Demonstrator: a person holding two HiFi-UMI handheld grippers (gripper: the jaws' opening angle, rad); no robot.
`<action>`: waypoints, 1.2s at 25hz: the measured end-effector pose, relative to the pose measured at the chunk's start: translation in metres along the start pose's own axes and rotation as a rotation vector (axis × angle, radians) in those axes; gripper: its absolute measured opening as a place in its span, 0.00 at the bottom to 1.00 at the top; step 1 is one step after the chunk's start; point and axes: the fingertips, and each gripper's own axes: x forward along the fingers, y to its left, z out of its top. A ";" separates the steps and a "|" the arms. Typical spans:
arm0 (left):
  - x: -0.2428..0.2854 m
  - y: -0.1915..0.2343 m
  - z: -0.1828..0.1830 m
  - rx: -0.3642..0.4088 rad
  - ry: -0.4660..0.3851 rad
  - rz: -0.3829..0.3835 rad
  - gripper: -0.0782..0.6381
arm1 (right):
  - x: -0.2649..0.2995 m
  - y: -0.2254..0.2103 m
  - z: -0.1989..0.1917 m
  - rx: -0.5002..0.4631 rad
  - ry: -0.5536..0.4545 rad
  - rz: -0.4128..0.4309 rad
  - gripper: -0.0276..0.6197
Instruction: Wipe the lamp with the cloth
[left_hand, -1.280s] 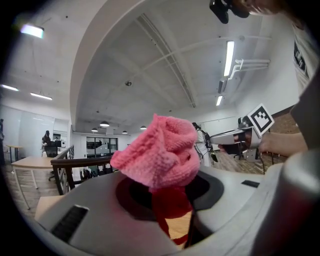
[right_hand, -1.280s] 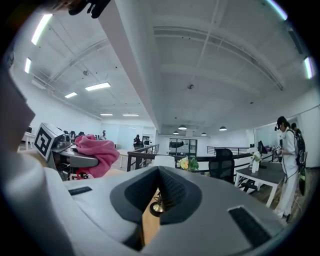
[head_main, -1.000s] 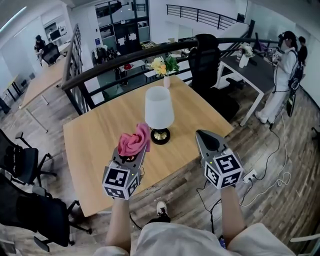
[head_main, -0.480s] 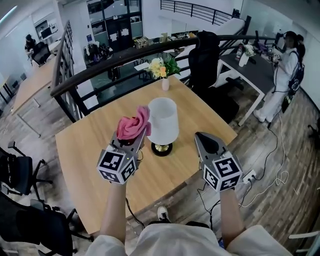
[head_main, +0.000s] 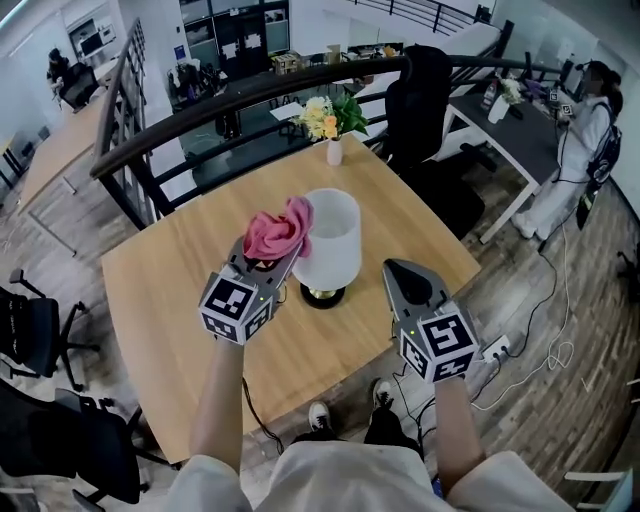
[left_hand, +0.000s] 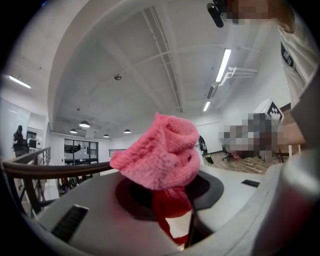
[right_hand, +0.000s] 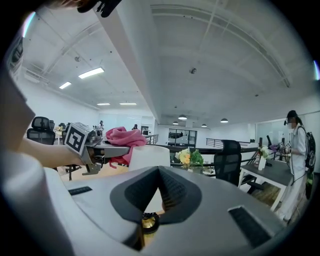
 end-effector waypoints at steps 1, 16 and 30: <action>-0.001 0.000 -0.001 -0.014 -0.008 0.002 0.34 | 0.001 -0.001 -0.001 -0.005 0.003 0.005 0.06; -0.010 -0.015 -0.081 -0.011 0.175 0.151 0.34 | 0.013 -0.025 -0.024 0.006 0.056 0.128 0.06; -0.015 -0.043 -0.133 -0.079 0.270 0.300 0.34 | 0.033 -0.040 -0.044 0.015 0.092 0.278 0.06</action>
